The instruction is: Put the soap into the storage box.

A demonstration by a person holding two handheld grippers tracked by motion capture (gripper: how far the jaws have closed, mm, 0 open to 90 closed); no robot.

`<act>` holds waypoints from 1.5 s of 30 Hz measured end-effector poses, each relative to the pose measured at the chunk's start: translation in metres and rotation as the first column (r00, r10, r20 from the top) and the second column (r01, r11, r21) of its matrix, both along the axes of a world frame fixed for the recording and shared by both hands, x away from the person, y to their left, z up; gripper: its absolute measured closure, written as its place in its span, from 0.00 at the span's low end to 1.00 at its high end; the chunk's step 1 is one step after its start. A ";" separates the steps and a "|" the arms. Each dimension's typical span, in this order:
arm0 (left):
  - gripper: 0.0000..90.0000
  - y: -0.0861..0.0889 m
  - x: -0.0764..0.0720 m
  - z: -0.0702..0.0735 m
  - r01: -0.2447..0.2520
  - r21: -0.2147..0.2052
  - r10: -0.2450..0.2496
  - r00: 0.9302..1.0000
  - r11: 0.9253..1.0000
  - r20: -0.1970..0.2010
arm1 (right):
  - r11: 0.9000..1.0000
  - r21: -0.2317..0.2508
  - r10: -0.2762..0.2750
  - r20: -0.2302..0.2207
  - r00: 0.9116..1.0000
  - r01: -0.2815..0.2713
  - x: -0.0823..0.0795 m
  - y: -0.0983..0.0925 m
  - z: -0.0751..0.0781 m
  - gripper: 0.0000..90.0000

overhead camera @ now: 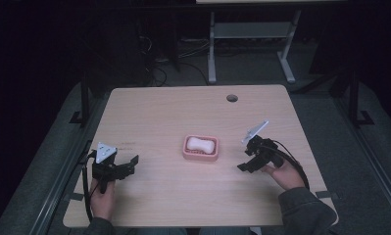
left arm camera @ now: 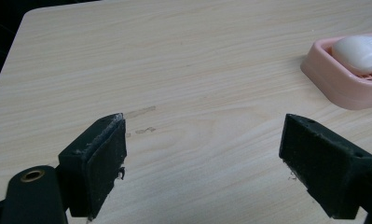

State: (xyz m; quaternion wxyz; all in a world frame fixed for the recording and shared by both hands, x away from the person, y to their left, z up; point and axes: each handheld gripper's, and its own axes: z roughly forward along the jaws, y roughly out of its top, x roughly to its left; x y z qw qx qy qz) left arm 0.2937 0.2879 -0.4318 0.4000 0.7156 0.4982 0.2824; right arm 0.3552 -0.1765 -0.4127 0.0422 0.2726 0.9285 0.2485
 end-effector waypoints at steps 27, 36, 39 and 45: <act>0.16 -0.005 0.000 -0.001 0.019 0.007 -0.018 1.000 1.000 -0.004 | 0.996 0.043 -0.082 0.018 0.996 0.081 -0.043 -0.044 -0.013 0.33; 0.16 -0.006 0.000 -0.001 0.031 0.006 -0.031 0.999 0.999 -0.008 | 0.993 0.068 -0.103 0.024 0.994 0.101 -0.060 -0.054 -0.016 0.33; 0.16 -0.005 0.000 -0.001 0.035 0.005 -0.035 0.999 0.999 -0.007 | 0.991 0.077 -0.112 0.024 0.993 0.110 -0.065 -0.058 -0.019 0.33; 0.16 -0.007 -0.001 -0.002 0.047 0.004 -0.047 0.999 0.999 -0.004 | 0.988 0.096 -0.127 0.025 0.992 0.124 -0.074 -0.063 -0.024 0.33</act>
